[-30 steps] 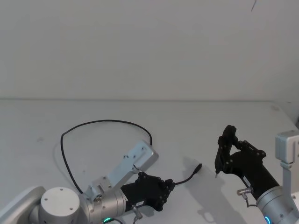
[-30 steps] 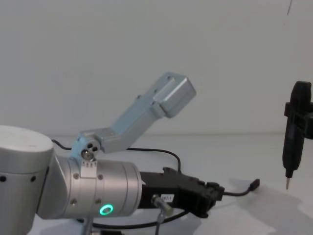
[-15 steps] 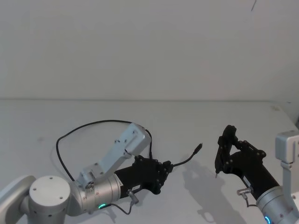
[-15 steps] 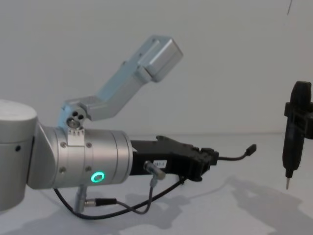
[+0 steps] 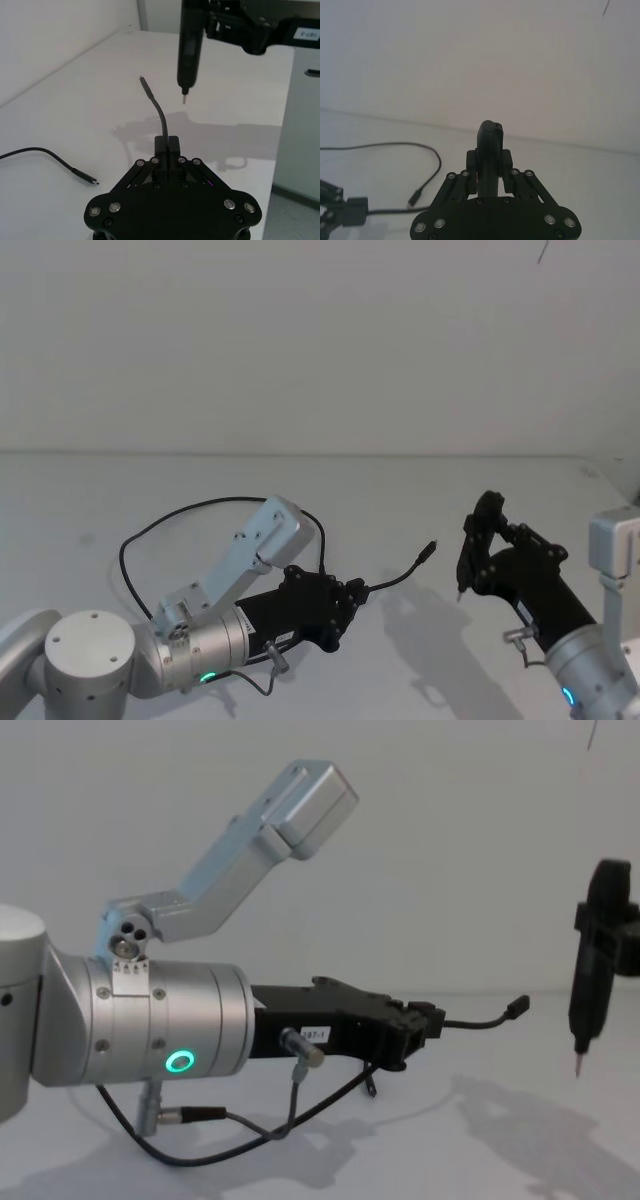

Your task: Pick up the data cable with the one hand.

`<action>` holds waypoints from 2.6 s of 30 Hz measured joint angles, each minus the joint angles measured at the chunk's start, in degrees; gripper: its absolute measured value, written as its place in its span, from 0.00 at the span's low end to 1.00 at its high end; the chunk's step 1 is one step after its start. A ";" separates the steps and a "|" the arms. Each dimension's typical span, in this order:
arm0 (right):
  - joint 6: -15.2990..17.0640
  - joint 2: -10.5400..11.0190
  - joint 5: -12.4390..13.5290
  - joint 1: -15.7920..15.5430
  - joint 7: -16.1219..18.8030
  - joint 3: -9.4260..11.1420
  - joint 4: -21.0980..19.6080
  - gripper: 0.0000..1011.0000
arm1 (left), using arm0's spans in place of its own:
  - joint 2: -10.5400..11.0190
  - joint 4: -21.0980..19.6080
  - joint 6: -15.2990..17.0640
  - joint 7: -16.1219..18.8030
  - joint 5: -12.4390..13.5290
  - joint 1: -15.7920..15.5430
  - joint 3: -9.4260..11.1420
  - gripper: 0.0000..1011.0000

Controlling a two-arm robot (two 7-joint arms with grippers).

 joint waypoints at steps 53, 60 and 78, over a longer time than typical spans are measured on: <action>-0.10 -4.32 -2.55 8.57 4.51 -1.47 5.30 0.28 | 0.79 -1.00 -0.13 -0.61 -0.61 0.12 -0.19 0.03; -0.09 -4.52 -2.80 8.54 4.70 -1.05 5.62 0.28 | 0.79 -0.99 -0.13 -0.60 -0.61 0.12 -0.18 0.03; -0.18 -4.99 -3.72 8.96 5.05 0.17 5.97 0.28 | 0.79 -0.99 -0.13 -0.60 -0.60 0.12 -0.19 0.03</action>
